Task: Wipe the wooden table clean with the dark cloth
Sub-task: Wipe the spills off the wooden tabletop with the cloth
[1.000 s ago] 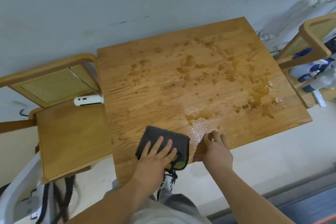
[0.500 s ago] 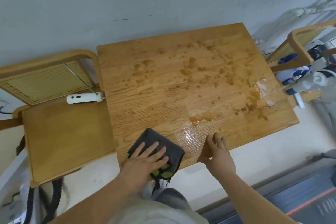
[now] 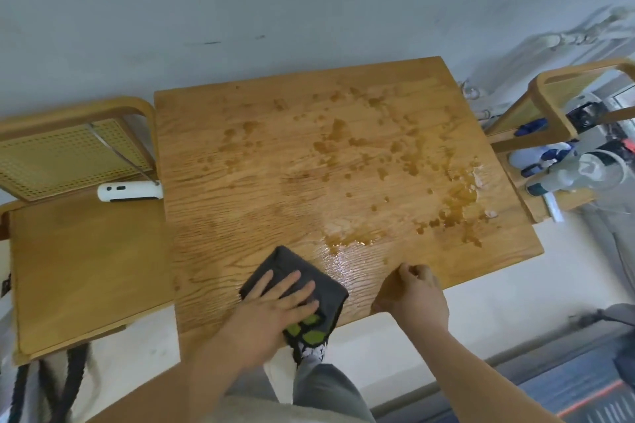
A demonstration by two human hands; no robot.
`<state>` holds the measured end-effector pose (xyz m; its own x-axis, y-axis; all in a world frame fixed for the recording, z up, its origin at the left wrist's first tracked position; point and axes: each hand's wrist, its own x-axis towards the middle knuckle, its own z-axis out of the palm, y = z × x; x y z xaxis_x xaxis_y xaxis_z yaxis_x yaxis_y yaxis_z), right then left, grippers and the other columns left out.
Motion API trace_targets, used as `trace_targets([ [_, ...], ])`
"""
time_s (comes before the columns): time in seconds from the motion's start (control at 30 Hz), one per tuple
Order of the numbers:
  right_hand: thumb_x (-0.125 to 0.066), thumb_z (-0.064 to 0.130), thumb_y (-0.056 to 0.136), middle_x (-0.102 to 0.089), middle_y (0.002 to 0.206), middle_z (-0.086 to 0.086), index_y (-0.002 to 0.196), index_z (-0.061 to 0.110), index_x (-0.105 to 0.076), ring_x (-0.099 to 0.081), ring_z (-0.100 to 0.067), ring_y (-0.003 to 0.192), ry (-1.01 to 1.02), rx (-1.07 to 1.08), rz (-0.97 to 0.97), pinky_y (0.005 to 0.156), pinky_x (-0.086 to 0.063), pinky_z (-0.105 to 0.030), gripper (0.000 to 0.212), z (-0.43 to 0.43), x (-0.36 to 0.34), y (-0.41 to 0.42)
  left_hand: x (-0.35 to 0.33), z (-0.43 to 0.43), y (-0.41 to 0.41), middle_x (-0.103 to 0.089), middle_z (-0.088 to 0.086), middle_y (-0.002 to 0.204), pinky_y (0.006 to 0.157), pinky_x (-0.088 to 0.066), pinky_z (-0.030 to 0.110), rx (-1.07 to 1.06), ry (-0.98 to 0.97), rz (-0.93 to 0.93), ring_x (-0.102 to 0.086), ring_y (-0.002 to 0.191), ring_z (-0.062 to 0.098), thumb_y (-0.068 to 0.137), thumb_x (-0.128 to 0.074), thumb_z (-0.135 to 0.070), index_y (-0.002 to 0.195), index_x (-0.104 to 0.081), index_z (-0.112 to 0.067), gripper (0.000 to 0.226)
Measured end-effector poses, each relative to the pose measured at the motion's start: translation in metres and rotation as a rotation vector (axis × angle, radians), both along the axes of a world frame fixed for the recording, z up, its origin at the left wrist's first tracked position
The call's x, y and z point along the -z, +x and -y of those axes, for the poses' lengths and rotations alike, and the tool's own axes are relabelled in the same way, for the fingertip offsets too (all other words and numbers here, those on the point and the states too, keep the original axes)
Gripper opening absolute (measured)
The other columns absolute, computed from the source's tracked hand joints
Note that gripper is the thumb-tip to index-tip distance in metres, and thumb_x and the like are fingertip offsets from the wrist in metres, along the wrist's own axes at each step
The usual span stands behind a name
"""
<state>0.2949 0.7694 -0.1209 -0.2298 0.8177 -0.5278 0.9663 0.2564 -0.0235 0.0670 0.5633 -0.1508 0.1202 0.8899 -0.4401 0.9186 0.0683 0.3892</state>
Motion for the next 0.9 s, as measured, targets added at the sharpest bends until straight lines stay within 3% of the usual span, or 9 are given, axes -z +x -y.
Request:
trace_targets([
  [0.07, -0.080, 0.073, 0.064, -0.042, 0.141, 0.002, 0.144, 0.027, -0.044, -0.035, -0.025, 0.131, 0.039, -0.052, -0.030, 0.090, -0.053, -0.036, 0.099, -0.005, 0.004, 0.005, 0.002, -0.017, -0.014, 0.015, -0.021, 0.167, 0.123, 0.016, 0.047, -0.008, 0.067, -0.062, 0.029, 0.151, 0.012, 0.095, -0.050, -0.006, 0.159, -0.003, -0.048, 0.090],
  [0.23, -0.062, 0.083, 0.074, -0.037, 0.151, -0.001, 0.155, 0.028, -0.034, -0.027, -0.027, 0.136, 0.075, -0.152, -0.123, 0.090, -0.055, -0.039, 0.102, -0.002, 0.013, 0.027, -0.008, -0.081, 0.053, 0.022, -0.014, 0.166, 0.124, 0.015, 0.053, -0.489, 0.076, -0.119, 0.029, 0.152, 0.021, 0.099, -0.048, -0.020, 0.160, 0.006, -0.041, 0.084],
  [0.4, -0.071, 0.067, 0.082, -0.029, 0.161, -0.007, 0.161, 0.027, -0.025, -0.017, -0.028, 0.142, 0.077, -0.132, -0.220, 0.096, -0.056, -0.041, 0.101, 0.007, 0.022, 0.041, 0.001, -0.101, 0.061, 0.013, -0.020, 0.167, 0.124, 0.015, 0.049, 0.079, 0.099, -0.013, 0.028, 0.151, 0.011, 0.098, -0.052, -0.021, 0.160, -0.005, -0.046, 0.082],
  [0.47, -0.066, 0.075, 0.078, -0.031, 0.159, -0.007, 0.161, 0.025, -0.030, -0.020, -0.030, 0.142, 0.078, -0.109, -0.259, 0.093, -0.057, -0.043, 0.104, 0.002, 0.024, 0.037, 0.000, -0.127, 0.036, 0.010, -0.020, 0.167, 0.125, 0.011, 0.047, 0.077, 0.121, -0.058, 0.022, 0.154, 0.011, 0.097, -0.050, -0.016, 0.160, -0.007, -0.045, 0.082],
  [0.63, -0.065, 0.079, 0.073, -0.038, 0.153, -0.007, 0.156, 0.024, -0.039, -0.027, -0.030, 0.137, 0.090, -0.119, -0.221, 0.079, -0.060, -0.044, 0.103, 0.001, 0.029, 0.038, -0.004, -0.196, 0.077, 0.021, -0.015, 0.167, 0.124, 0.015, 0.051, -0.404, 0.039, -0.116, 0.029, 0.152, 0.018, 0.102, -0.047, -0.017, 0.160, 0.006, -0.042, 0.083],
  [0.7, -0.065, 0.080, 0.071, -0.042, 0.149, -0.005, 0.147, 0.024, -0.049, -0.029, -0.028, 0.135, 0.105, -0.117, -0.229, 0.074, -0.059, -0.040, 0.096, 0.002, 0.028, 0.042, 0.001, -0.193, 0.099, 0.017, -0.016, 0.167, 0.125, 0.013, 0.053, -0.276, 0.076, -0.078, 0.027, 0.153, 0.020, 0.100, -0.047, -0.012, 0.161, 0.002, -0.041, 0.083],
  [0.8, -0.064, 0.080, 0.074, -0.037, 0.152, -0.002, 0.138, 0.027, -0.051, -0.023, -0.025, 0.138, 0.084, -0.135, -0.222, 0.077, -0.058, -0.037, 0.084, 0.000, 0.027, 0.043, 0.000, -0.186, 0.066, 0.011, -0.020, 0.167, 0.127, 0.009, 0.046, 0.134, 0.114, -0.059, 0.020, 0.154, 0.012, 0.099, -0.048, -0.008, 0.161, -0.003, -0.044, 0.085],
  [0.87, -0.063, 0.080, 0.075, -0.034, 0.155, -0.004, 0.151, 0.026, -0.042, -0.022, -0.027, 0.140, 0.085, -0.135, -0.233, 0.083, -0.058, -0.039, 0.096, -0.003, 0.028, 0.040, -0.002, -0.201, 0.030, 0.010, -0.021, 0.167, 0.127, 0.004, 0.045, 0.153, 0.092, -0.152, 0.016, 0.155, 0.009, 0.098, -0.051, -0.007, 0.160, -0.003, -0.046, 0.088],
  [0.9, -0.064, 0.079, 0.075, -0.033, 0.155, -0.004, 0.156, 0.025, -0.036, -0.022, -0.028, 0.141, 0.080, -0.126, -0.234, 0.086, -0.058, -0.040, 0.101, -0.003, 0.027, 0.039, -0.003, -0.208, 0.023, 0.010, -0.021, 0.168, 0.128, 0.002, 0.046, 0.034, 0.068, -0.173, 0.015, 0.155, 0.010, 0.099, -0.051, -0.010, 0.160, -0.003, -0.045, 0.086],
])
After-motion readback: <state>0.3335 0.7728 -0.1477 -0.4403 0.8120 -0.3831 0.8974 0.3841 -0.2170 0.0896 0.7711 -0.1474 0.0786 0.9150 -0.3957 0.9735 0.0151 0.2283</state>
